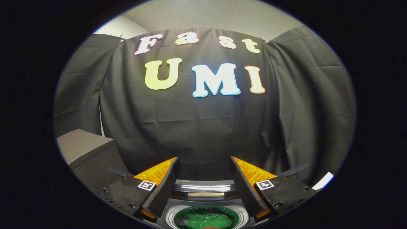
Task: Put the clothes into the washing machine and then close the washing machine lid.
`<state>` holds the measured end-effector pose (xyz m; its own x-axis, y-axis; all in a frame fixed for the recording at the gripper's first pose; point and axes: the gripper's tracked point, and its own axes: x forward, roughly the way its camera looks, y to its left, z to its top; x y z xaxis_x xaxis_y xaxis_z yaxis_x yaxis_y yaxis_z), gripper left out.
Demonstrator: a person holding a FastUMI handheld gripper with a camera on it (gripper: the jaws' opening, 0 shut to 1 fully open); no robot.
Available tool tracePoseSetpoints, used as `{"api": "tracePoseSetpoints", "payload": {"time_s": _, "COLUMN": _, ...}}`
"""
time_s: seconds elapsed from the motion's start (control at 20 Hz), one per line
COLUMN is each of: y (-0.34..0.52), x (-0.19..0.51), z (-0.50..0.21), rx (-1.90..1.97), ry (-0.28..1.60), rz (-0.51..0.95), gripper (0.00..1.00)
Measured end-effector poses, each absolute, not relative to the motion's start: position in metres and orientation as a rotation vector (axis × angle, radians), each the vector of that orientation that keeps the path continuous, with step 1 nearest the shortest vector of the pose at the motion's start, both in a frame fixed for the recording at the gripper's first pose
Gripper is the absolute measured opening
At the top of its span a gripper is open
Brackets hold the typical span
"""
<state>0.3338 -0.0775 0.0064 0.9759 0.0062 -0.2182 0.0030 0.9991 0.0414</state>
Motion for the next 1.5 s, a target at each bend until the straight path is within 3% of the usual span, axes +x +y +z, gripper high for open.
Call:
{"api": "tracePoseSetpoints", "payload": {"time_s": 0.4, "y": -0.075, "x": 0.283, "z": -0.031, "rx": 0.021, "ry": 0.378, "rz": -0.008, "gripper": 0.98}}
{"api": "tracePoseSetpoints", "payload": {"time_s": 0.9, "y": -0.072, "x": 0.190, "z": -0.035, "rx": 0.036, "ry": 0.262, "rz": -0.010, "gripper": 0.98}}
{"api": "tracePoseSetpoints", "payload": {"time_s": 1.5, "y": -0.087, "x": -0.006, "z": -0.033, "rx": 0.071, "ry": 0.024, "rz": -0.009, "gripper": 0.98}}
